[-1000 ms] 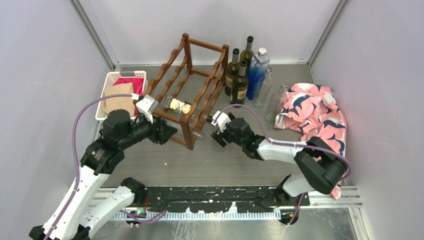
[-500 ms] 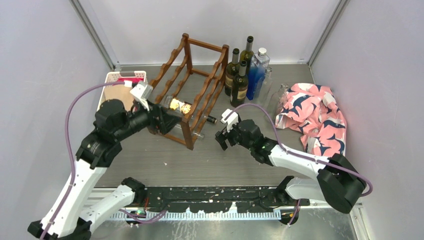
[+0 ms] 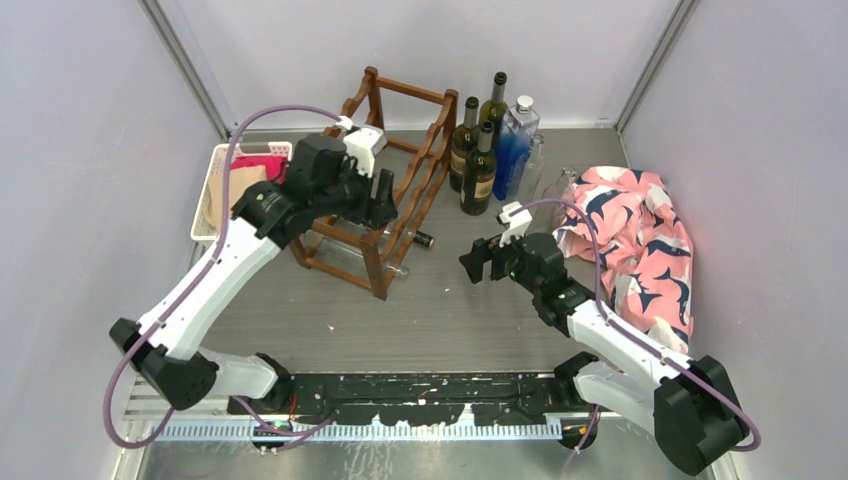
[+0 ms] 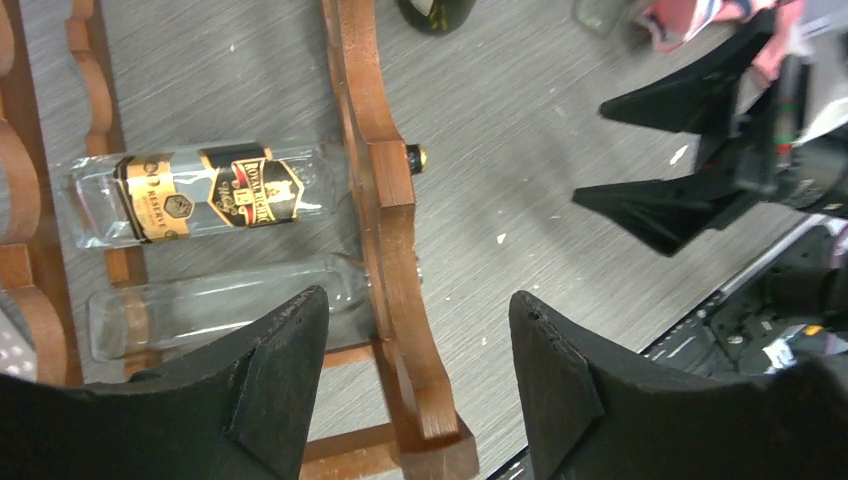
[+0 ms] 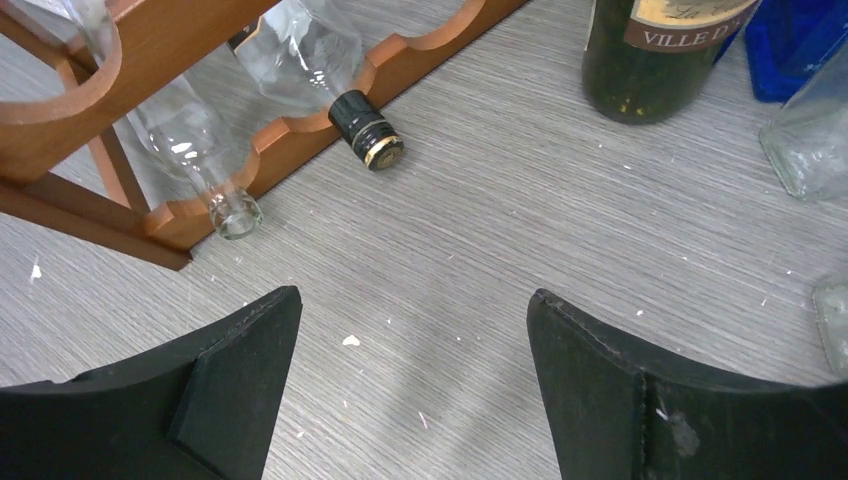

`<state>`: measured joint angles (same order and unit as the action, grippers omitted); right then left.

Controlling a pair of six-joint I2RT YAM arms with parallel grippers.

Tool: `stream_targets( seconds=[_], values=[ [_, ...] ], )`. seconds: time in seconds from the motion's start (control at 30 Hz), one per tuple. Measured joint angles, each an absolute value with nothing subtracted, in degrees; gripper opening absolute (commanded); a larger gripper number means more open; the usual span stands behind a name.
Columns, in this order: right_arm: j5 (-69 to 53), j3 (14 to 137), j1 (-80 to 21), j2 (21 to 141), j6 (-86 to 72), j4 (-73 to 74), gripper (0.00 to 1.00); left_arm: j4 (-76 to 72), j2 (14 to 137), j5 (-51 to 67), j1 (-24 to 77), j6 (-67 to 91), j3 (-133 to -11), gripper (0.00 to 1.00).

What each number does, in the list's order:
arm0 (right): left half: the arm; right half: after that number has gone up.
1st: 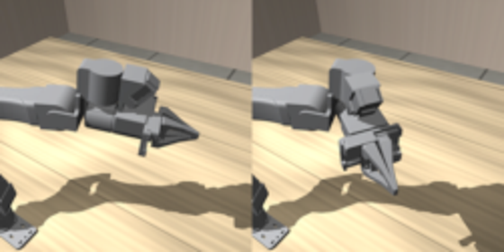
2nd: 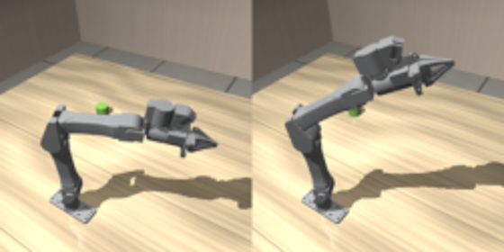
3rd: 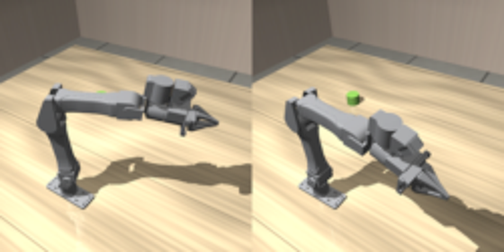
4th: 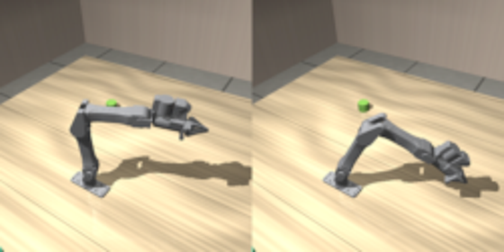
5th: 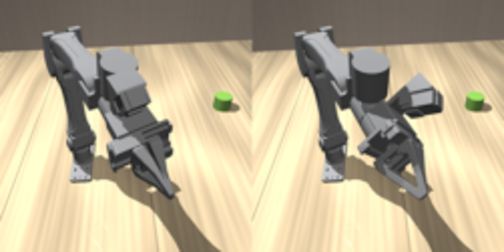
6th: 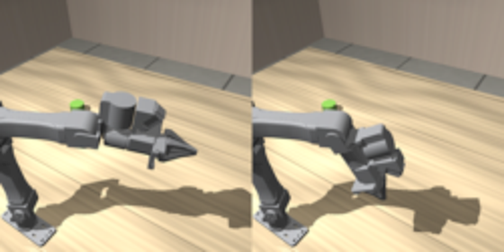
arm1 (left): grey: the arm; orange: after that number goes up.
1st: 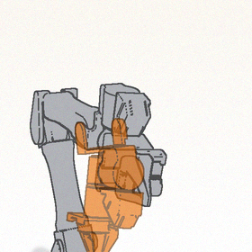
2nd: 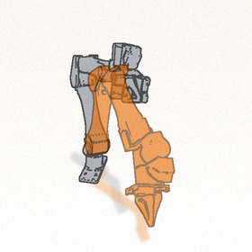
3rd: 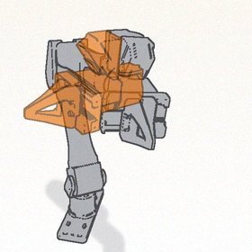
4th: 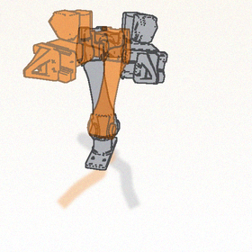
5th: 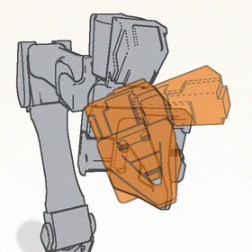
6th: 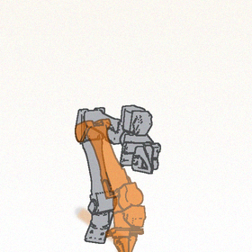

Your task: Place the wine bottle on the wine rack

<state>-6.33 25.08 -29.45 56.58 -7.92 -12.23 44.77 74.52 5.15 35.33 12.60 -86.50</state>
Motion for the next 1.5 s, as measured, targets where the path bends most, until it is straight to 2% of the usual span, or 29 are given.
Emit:
stream_targets(
  seconds=[0.17,0.37,0.53,0.63,0.83,1.1,1.5],
  values=[
    [-8.0,24.8,-27.9,54.2,-10.5,-10.7,0.88,47.2,79.0,2.5,36.2,9.9,-89.7,0.67],
    [-8.1,28.1,-27.7,52.1,-11.1,-4.4,0.9,47.0,78.5,1.8,36.1,7.8,-89.8,0.71],
    [-7.7,39.9,-27.6,53.1,-10.7,3.6,0.91,42.8,71.9,4.3,36.1,7.1,-85.5,0.77],
    [-6.1,49.8,-27.6,55.8,-10.4,7.7,0.98,39.7,65.6,5.9,36.1,7.6,-81.5,0.83],
    [0.7,65.2,-27.1,63.2,-10.3,12.8,0.98,33.7,53.1,7.6,36.1,10.5,-71.3,0.95],
    [4.3,77.2,-24.1,77.6,-10.5,19.8,0.87,31.0,41.9,7.6,36.1,13.9,-62.9,0.96],
    [5.5,87.8,-20.4,89.4,-9.8,24.1,0.72,30.2,36.6,7.6,36.1,16.1,-59.2,0.95]
  ],
)
